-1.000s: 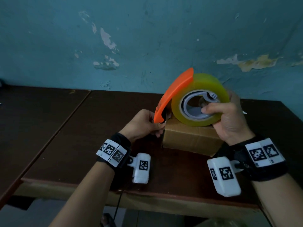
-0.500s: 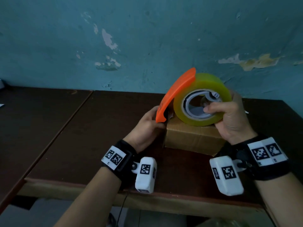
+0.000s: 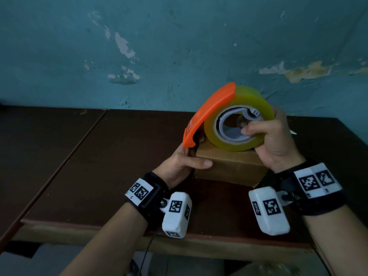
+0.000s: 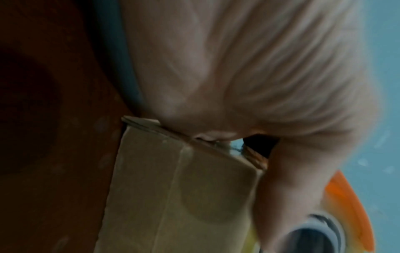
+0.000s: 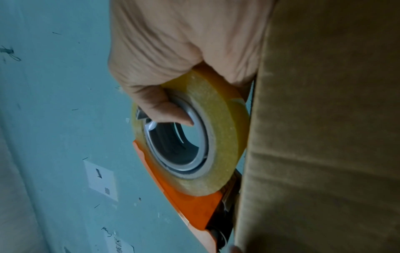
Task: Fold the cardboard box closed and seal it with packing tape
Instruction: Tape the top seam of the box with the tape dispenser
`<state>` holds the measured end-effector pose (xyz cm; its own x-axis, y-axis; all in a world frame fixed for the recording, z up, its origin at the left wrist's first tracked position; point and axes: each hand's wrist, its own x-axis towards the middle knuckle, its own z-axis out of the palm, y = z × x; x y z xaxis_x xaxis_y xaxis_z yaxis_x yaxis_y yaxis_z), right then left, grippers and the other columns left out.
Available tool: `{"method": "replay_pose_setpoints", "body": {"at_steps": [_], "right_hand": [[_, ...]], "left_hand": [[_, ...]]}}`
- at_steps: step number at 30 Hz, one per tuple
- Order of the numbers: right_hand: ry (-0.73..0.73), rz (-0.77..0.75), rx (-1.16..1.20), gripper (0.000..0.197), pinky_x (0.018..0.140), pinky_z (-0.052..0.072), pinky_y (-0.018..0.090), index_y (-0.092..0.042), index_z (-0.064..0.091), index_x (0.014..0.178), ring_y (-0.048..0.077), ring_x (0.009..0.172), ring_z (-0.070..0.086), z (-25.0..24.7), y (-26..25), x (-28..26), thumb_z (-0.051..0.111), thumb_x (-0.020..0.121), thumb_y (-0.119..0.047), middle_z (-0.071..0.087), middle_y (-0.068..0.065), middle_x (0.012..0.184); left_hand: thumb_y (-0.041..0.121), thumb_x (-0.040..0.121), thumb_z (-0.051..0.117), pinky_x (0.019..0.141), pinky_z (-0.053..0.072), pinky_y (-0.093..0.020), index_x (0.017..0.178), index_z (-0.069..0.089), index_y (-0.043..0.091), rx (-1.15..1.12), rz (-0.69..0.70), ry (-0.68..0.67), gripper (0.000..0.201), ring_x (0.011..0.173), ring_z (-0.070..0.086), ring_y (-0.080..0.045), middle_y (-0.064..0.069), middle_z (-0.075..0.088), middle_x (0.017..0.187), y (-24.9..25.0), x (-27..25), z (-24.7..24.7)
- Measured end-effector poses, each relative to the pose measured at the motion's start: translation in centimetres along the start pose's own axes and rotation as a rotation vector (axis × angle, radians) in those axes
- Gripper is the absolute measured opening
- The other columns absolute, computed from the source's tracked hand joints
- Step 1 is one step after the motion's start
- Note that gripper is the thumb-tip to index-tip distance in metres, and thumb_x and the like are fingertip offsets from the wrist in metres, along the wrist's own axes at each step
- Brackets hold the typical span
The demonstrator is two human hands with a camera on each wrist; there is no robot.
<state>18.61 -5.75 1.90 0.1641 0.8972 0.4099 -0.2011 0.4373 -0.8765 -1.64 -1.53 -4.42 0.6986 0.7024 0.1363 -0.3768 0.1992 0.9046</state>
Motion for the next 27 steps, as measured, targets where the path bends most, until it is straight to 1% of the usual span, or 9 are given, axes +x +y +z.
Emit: {"method": "replay_pose_setpoints", "body": {"at_steps": [2, 5, 8, 10, 13, 15, 19, 24, 27], "right_hand": [[-0.002, 0.0, -0.006, 0.046, 0.078, 0.058, 0.035, -0.011, 0.072, 0.082, 0.024, 0.092, 0.07, 0.0, 0.0, 0.0, 0.049, 0.064, 0.025, 0.073, 0.002, 0.085], [0.018, 0.011, -0.028, 0.036, 0.078, 0.058, 0.036, -0.006, 0.067, 0.082, 0.026, 0.091, 0.069, 0.1, -0.1, 0.2, 0.052, 0.063, 0.021, 0.071, 0.004, 0.085], [0.037, 0.019, -0.017, 0.036, 0.078, 0.059, 0.037, -0.002, 0.066, 0.086, 0.028, 0.091, 0.069, 0.1, 0.0, 0.2, 0.052, 0.059, 0.018, 0.07, 0.009, 0.087], [0.039, 0.02, -0.024, 0.037, 0.081, 0.059, 0.04, 0.001, 0.066, 0.09, 0.031, 0.095, 0.069, 0.3, -0.1, 0.2, 0.052, 0.06, 0.017, 0.069, 0.014, 0.092], [0.044, 0.011, -0.045, 0.036, 0.08, 0.059, 0.04, 0.002, 0.066, 0.09, 0.03, 0.094, 0.069, 0.3, -0.1, 0.3, 0.052, 0.061, 0.018, 0.068, 0.015, 0.092], [0.06, 0.013, -0.053, 0.036, 0.084, 0.058, 0.045, 0.007, 0.064, 0.093, 0.034, 0.094, 0.067, 0.3, 0.0, 0.3, 0.054, 0.06, 0.016, 0.066, 0.02, 0.096], [0.069, 0.027, -0.069, 0.042, 0.084, 0.058, 0.045, 0.009, 0.062, 0.101, 0.035, 0.097, 0.066, 0.1, 0.0, 0.3, 0.055, 0.059, 0.014, 0.065, 0.019, 0.097], [0.11, 0.025, -0.096, 0.045, 0.089, 0.054, 0.062, 0.023, 0.058, 0.103, 0.051, 0.098, 0.062, 0.0, 0.3, 0.4, 0.056, 0.059, 0.014, 0.061, 0.028, 0.1], [0.083, 0.012, -0.161, 0.036, 0.078, 0.052, 0.053, 0.022, 0.056, 0.091, 0.045, 0.087, 0.058, 0.1, -0.1, 0.4, 0.057, 0.057, 0.013, 0.055, 0.042, 0.089]], "left_hand": [[0.024, 0.067, 0.093, 0.105, 0.05, -0.042, 0.145, 0.047, 0.006, 0.023, 0.031, 0.104, 0.093, 0.125, 0.062, -0.03, -0.014, 0.064, 0.135, -0.3, 0.1, 1.0], [0.031, 0.069, 0.09, 0.106, 0.051, -0.042, 0.139, 0.056, 0.017, 0.068, 0.097, 0.243, 0.079, 0.128, 0.062, -0.026, -0.008, 0.066, 0.136, -0.9, 0.3, 2.5], [0.016, 0.086, 0.08, 0.105, 0.052, -0.036, 0.14, 0.054, 0.016, 0.152, 0.133, 0.273, 0.06, 0.127, 0.063, -0.021, -0.007, 0.065, 0.138, -1.2, 0.5, 2.8], [0.002, 0.091, 0.071, 0.105, 0.052, -0.038, 0.136, 0.057, 0.016, 0.159, 0.146, 0.267, 0.05, 0.126, 0.064, -0.024, -0.009, 0.066, 0.136, -1.2, 0.8, 2.4], [0.002, 0.088, 0.074, 0.112, 0.046, -0.053, 0.142, 0.053, 0.013, 0.186, 0.156, 0.287, 0.059, 0.131, 0.059, -0.03, -0.014, 0.061, 0.14, -1.3, 1.2, 2.0], [0.005, 0.085, 0.077, 0.113, 0.044, -0.056, 0.142, 0.053, 0.012, 0.192, 0.153, 0.3, 0.062, 0.131, 0.058, -0.031, -0.015, 0.061, 0.14, -1.3, 1.2, 2.1], [0.004, 0.084, 0.076, 0.112, 0.046, -0.053, 0.141, 0.053, 0.01, 0.19, 0.163, 0.293, 0.062, 0.129, 0.06, -0.029, -0.013, 0.063, 0.138, -1.3, 1.1, 2.3], [-0.005, 0.079, 0.079, 0.106, 0.052, -0.037, 0.133, 0.056, 0.024, 0.223, 0.171, 0.277, 0.065, 0.125, 0.064, -0.018, 0.005, 0.07, 0.129, -1.2, 0.9, 2.5], [-0.006, 0.08, 0.078, 0.103, 0.053, -0.033, 0.135, 0.054, 0.021, 0.232, 0.186, 0.3, 0.066, 0.124, 0.064, -0.016, 0.001, 0.067, 0.131, -1.3, 1.0, 2.6]]}}
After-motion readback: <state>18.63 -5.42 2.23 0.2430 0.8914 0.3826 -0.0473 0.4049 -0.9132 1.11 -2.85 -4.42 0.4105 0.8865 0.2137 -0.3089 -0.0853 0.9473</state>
